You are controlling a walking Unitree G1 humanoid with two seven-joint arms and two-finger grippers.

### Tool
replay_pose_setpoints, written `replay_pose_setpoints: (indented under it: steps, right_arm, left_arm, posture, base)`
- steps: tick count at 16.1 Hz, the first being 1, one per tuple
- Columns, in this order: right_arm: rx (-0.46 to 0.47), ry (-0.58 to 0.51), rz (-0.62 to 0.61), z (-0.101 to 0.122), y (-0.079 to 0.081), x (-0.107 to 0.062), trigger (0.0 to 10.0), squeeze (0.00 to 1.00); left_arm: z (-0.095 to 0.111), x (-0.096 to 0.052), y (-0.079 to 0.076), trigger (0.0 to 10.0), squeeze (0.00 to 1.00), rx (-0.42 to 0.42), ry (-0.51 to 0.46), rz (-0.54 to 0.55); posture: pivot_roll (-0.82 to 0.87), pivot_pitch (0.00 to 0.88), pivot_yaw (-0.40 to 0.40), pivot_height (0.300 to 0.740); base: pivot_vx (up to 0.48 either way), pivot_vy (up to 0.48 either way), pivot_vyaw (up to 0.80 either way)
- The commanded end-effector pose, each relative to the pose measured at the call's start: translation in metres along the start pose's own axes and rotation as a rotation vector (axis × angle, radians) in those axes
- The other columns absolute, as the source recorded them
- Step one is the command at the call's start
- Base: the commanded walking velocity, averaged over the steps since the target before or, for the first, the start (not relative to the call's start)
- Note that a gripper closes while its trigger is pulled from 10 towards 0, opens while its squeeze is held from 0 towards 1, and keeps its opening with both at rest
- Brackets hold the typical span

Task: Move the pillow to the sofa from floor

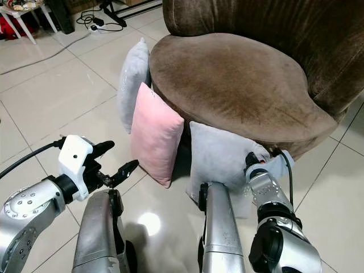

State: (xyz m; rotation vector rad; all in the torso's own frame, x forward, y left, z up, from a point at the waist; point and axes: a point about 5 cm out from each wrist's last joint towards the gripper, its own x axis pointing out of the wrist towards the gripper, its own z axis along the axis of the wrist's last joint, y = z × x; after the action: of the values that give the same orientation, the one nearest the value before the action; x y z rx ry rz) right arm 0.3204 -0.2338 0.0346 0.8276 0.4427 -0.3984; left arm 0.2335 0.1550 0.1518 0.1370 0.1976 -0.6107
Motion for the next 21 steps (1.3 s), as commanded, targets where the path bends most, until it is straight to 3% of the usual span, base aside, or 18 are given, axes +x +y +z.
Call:
replay_pose_setpoints:
  steps: [1, 8, 10, 13, 17, 20, 21]
  right_arm:
    - [-0.019, 0.062, 0.022, -0.015, 0.005, 0.000, 0.0, 0.00]
    - [-0.073, 0.047, 0.078, -0.014, 0.016, 0.001, 0.0, 0.00]
    - [-0.054, 0.105, 0.059, -0.017, 0.015, 0.001, 0.0, 0.00]
    - [-0.014, 0.095, 0.021, -0.015, 0.014, 0.002, 0.0, 0.00]
    - [-0.157, -0.027, 0.126, 0.001, 0.027, 0.000, 0.0, 0.00]
    - [-0.160, -0.086, 0.217, 0.005, 0.036, -0.005, 0.0, 0.00]
    - [-0.240, -0.088, 0.217, 0.005, 0.037, -0.006, 10.0, 0.00]
  left_arm:
    - [-0.003, 0.001, 0.001, 10.0, 1.00, 0.007, 0.012, 0.004]
    - [-0.003, 0.002, 0.002, 10.0, 1.00, 0.010, 0.007, 0.009]
    - [-0.003, 0.002, 0.002, 10.0, 1.00, 0.011, 0.005, 0.010]
    - [-0.003, 0.003, 0.002, 10.0, 1.00, 0.012, 0.003, 0.011]
    - [-0.004, 0.003, 0.001, 10.0, 1.00, 0.013, 0.000, 0.012]
    - [-0.006, 0.003, 0.000, 10.0, 1.00, 0.012, -0.001, 0.017]
    - [-0.006, 0.002, 0.000, 10.0, 1.00, 0.011, -0.001, 0.023]
  posture:
    - [0.00, 0.101, 0.048, 0.467]
    - [0.00, 0.086, 0.043, 0.467]
    - [0.00, 0.086, 0.043, 0.467]
    - [0.00, 0.081, 0.041, 0.467]
    - [-0.01, 0.068, 0.040, 0.467]
    - [-0.01, 0.059, 0.039, 0.467]
    - [-0.01, 0.049, 0.036, 0.467]
  base:
    - [0.000, 0.000, 0.00]
    - [0.000, 0.000, 0.00]
    - [0.000, 0.000, 0.00]
    - [0.000, 0.000, 0.00]
    - [0.000, 0.000, 0.00]
    - [0.000, 0.000, 0.00]
    - [0.000, 0.000, 0.00]
